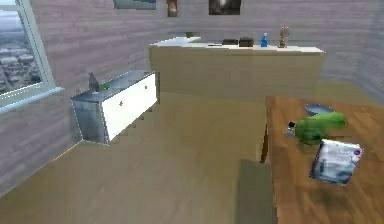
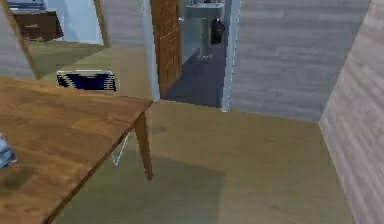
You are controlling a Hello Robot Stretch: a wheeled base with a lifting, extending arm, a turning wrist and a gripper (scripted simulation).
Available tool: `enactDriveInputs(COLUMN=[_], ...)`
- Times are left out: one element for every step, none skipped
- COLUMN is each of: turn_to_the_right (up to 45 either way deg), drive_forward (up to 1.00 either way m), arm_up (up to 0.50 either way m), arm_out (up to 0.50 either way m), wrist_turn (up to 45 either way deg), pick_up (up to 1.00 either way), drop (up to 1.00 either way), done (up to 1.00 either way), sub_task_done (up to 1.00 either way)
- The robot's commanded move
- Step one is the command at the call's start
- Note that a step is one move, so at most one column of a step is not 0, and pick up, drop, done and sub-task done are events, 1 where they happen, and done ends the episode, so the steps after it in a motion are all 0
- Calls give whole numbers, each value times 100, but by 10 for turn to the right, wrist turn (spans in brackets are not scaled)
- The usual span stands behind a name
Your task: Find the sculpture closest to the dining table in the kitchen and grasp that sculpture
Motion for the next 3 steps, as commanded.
enactDriveInputs(turn_to_the_right=[-450, 0, 450], drive_forward=[0, 30, 0], arm_up=[0, 0, 0], arm_out=[0, 0, 0], wrist_turn=[0, 0, 0], pick_up=[0, 0, 0], drop=[0, 0, 0], done=[0, 0, 0], sub_task_done=[0, 0, 0])
